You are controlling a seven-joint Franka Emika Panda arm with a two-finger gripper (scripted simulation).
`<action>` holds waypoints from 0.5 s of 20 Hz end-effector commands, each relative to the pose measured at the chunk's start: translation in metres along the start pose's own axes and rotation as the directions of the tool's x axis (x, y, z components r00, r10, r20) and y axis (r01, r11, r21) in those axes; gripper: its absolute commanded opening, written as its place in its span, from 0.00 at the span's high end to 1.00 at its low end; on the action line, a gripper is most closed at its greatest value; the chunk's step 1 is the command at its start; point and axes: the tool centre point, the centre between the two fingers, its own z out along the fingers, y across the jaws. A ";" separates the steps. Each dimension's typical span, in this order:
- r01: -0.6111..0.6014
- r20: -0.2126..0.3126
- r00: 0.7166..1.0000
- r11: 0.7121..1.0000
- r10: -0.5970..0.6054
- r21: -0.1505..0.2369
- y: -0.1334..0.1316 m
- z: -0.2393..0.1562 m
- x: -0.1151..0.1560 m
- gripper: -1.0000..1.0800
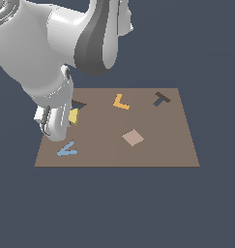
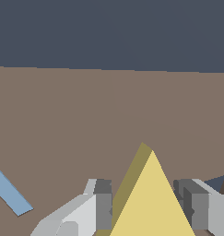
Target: Insert a designated object into the corresponding slot on a board.
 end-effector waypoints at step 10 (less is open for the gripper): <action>-0.467 0.000 0.884 0.884 0.467 0.000 0.039 -0.002 0.002 1.00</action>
